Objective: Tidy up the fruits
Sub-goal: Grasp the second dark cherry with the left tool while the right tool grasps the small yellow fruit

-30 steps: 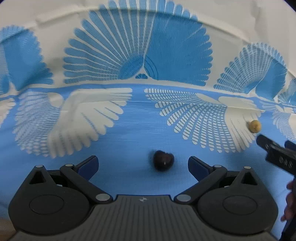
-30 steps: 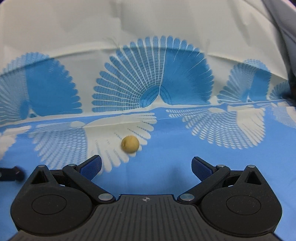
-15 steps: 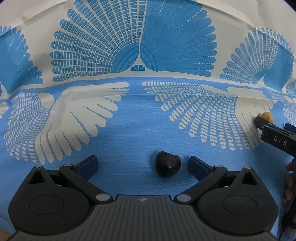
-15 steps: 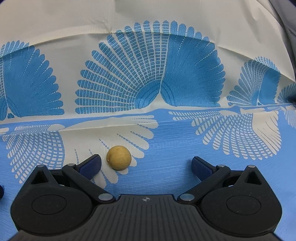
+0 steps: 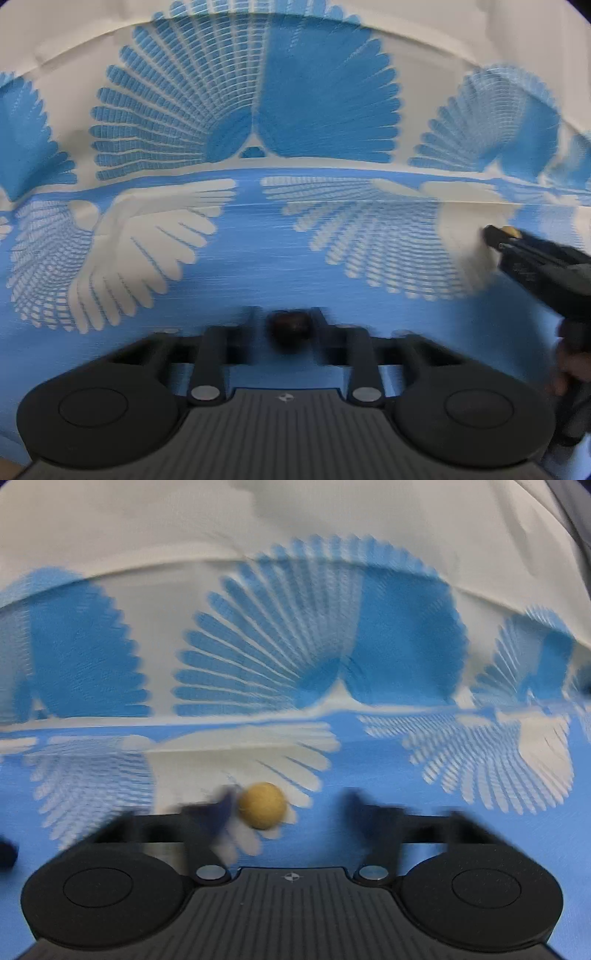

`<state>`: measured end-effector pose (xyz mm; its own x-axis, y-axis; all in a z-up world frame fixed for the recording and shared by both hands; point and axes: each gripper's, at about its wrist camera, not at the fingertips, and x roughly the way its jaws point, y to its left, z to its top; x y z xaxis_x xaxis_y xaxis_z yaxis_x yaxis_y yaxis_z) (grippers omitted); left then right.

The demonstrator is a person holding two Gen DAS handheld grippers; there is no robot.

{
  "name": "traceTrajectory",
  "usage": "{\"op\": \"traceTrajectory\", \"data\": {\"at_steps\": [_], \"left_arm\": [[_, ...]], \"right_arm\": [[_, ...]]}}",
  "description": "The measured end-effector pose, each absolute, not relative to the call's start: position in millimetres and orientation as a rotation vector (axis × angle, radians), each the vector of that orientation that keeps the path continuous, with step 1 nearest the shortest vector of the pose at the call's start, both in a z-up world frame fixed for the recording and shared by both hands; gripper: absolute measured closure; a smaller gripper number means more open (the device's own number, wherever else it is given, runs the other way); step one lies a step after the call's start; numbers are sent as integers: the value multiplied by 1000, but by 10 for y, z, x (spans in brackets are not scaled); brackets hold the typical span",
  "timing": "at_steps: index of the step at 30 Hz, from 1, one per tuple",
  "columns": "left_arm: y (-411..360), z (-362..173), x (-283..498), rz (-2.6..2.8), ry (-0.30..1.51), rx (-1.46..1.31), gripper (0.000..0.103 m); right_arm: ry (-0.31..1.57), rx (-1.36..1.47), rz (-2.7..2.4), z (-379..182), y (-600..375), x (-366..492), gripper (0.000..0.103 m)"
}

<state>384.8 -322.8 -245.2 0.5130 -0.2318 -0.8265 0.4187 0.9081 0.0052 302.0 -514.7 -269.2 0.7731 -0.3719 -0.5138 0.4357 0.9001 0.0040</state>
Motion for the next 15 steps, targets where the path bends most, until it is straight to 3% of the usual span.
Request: {"op": "traceTrajectory", "data": {"at_steps": [7, 15], "left_arm": [[-3120, -2203, 3531, -405, 958, 222, 75], [-2855, -1623, 2756, -451, 942, 223, 75]], "right_arm": [[516, 190, -434, -2473, -5046, 2701, 75], [520, 254, -416, -2034, -4655, 1775, 75]]}}
